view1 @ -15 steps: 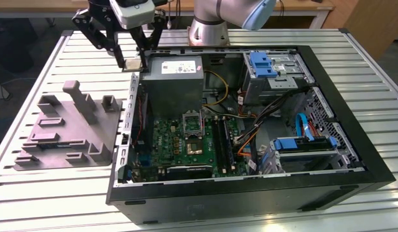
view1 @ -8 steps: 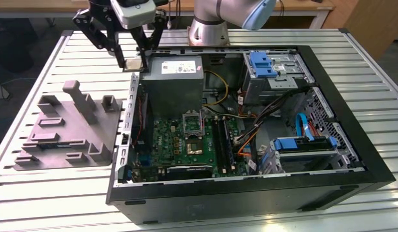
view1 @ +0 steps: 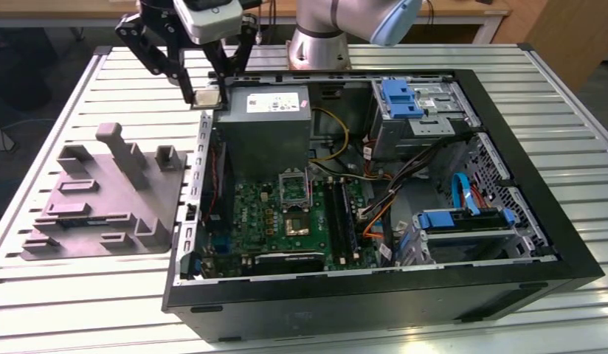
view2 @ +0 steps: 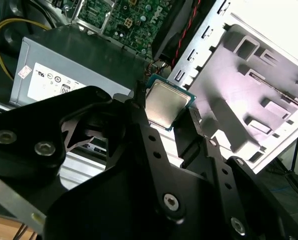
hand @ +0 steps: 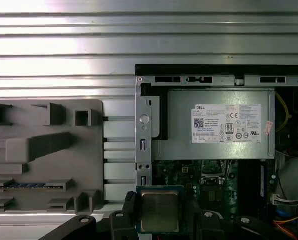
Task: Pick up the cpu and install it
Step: 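Pick up the cpu and move it towards the insertion slot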
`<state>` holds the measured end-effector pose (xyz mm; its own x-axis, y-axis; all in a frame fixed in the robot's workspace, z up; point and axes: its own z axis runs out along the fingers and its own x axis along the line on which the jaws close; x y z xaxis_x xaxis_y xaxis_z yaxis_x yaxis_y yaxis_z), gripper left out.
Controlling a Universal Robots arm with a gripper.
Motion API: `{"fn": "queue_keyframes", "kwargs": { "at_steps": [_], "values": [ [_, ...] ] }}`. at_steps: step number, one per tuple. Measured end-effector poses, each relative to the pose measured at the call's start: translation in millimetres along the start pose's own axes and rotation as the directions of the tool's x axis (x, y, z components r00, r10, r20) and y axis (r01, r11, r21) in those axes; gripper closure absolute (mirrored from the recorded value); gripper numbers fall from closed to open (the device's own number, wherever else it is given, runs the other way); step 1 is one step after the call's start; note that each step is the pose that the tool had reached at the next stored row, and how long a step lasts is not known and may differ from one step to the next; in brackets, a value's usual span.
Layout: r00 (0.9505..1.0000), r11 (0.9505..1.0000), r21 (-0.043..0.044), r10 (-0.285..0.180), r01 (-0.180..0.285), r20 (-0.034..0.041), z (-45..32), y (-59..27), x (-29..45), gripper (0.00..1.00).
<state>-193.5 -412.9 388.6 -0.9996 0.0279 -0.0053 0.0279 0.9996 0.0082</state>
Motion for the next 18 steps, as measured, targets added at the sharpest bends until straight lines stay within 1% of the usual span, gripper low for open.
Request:
{"fn": "queue_keyframes", "kwargs": {
  "at_steps": [2,12,18],
  "values": [
    [1.0,1.0,0.0,0.0,0.0,0.0,0.0,0.1,-2.2,0.53],
    [1.0,1.0,0.0,0.0,0.0,0.0,0.0,0.1,-4.4,0.53],
    [1.0,1.0,0.0,0.0,0.0,0.0,0.1,0.3,-9.1,0.53]
  ]
}}
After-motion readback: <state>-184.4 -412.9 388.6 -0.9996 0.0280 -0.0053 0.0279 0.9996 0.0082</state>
